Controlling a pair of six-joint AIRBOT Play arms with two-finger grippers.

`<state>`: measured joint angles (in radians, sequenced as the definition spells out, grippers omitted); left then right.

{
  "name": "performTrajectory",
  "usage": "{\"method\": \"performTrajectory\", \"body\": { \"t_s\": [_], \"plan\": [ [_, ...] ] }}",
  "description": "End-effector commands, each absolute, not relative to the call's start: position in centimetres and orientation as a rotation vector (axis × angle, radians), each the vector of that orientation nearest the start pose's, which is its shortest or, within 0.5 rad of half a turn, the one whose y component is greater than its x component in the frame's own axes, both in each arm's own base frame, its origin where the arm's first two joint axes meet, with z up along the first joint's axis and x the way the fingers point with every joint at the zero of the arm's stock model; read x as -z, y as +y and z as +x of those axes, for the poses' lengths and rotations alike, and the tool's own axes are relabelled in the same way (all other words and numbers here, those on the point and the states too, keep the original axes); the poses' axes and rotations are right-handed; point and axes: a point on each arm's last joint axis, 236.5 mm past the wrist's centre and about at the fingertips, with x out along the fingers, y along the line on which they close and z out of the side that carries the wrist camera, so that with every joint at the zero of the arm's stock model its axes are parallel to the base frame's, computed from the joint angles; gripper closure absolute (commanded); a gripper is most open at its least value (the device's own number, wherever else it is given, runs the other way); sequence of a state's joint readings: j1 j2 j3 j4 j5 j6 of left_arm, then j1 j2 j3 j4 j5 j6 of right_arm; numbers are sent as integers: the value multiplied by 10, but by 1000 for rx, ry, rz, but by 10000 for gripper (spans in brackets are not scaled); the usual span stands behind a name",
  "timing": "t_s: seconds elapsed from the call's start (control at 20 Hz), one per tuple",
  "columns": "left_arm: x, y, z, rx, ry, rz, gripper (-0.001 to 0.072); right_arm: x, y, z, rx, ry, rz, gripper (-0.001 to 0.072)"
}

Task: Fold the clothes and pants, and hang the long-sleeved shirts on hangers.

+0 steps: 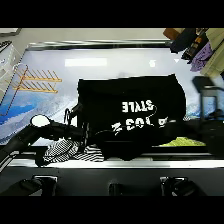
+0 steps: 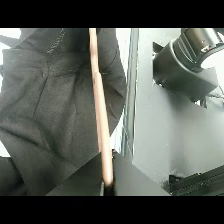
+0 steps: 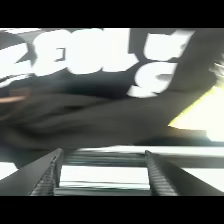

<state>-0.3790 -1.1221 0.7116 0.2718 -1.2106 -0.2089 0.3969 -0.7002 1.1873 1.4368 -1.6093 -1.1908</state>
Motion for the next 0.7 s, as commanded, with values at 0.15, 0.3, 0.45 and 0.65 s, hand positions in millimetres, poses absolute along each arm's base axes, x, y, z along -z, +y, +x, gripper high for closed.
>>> {"method": "performTrajectory", "body": {
  "t_s": [0.15,0.3,0.45,0.65],
  "plan": [
    [-66,-310,202,1546,704,-65,686,-143,29,251,-186,1213,212,69],
    [-66,-310,202,1546,704,-65,686,-117,7,271,-258,1265,151,137],
    [-66,-310,201,1546,705,-65,686,-77,6,253,-364,1510,148,95],
    [-65,-310,202,1546,707,-66,686,-68,17,239,-772,1502,-103,94]
  ]
}}
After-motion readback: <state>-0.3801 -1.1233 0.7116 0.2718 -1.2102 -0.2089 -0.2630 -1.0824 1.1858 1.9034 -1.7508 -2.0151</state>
